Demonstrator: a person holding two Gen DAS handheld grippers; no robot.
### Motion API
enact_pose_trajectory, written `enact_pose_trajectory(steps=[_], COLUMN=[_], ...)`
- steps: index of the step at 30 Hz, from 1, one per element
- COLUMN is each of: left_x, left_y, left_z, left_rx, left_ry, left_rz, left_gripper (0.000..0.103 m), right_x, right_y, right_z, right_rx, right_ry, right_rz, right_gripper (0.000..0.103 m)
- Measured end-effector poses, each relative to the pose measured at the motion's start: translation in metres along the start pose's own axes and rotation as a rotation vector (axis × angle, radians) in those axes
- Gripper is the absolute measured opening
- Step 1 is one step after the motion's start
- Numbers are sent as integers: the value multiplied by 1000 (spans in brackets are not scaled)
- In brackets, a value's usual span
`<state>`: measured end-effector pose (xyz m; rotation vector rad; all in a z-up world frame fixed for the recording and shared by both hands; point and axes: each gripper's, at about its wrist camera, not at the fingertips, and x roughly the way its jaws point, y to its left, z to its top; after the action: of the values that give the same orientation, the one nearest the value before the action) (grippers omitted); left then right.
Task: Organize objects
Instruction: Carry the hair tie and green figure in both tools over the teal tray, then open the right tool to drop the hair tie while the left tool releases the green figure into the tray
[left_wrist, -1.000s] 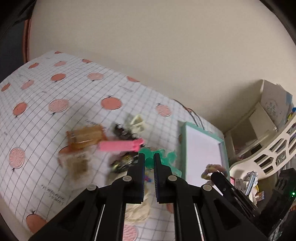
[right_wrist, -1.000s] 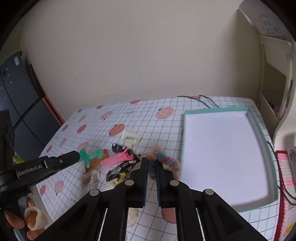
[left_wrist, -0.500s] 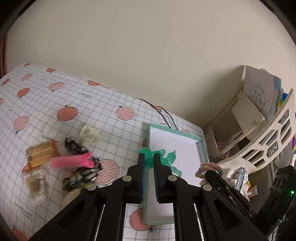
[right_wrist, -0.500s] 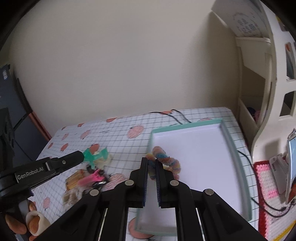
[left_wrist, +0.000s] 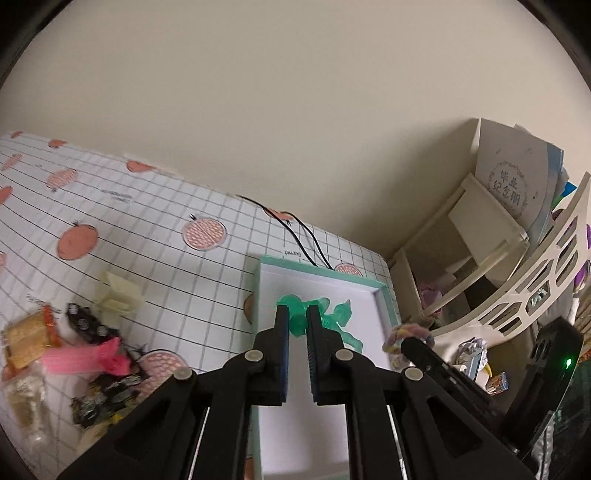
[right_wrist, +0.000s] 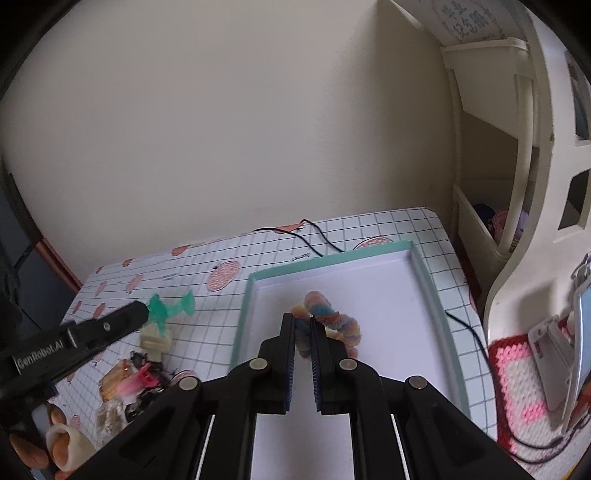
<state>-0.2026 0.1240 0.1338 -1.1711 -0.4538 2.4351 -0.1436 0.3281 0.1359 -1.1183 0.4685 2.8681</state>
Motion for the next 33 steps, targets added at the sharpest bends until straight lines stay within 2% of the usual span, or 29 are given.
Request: enact_pose_trajectory(steps=[9, 16, 25, 33], left_x=[60, 103, 132, 141], left_y=[-4, -10, -5, -6], left_z=[-1, -1, -5, -11], left_rx=[-2, 25, 34, 55], left_ry=[69, 113, 159, 184], left_rz=[-24, -6, 26, 41], left_gripper=[9, 9, 9, 9], right_x=[38, 69, 101, 115], right_y=[-20, -37, -46, -51], right_z=[20, 32, 36, 34], right_rx=[-5, -19, -42, -27], right_ry=[83, 139, 191, 219], right_rz=[-73, -119, -152, -161], right_gripper=[9, 9, 9, 9])
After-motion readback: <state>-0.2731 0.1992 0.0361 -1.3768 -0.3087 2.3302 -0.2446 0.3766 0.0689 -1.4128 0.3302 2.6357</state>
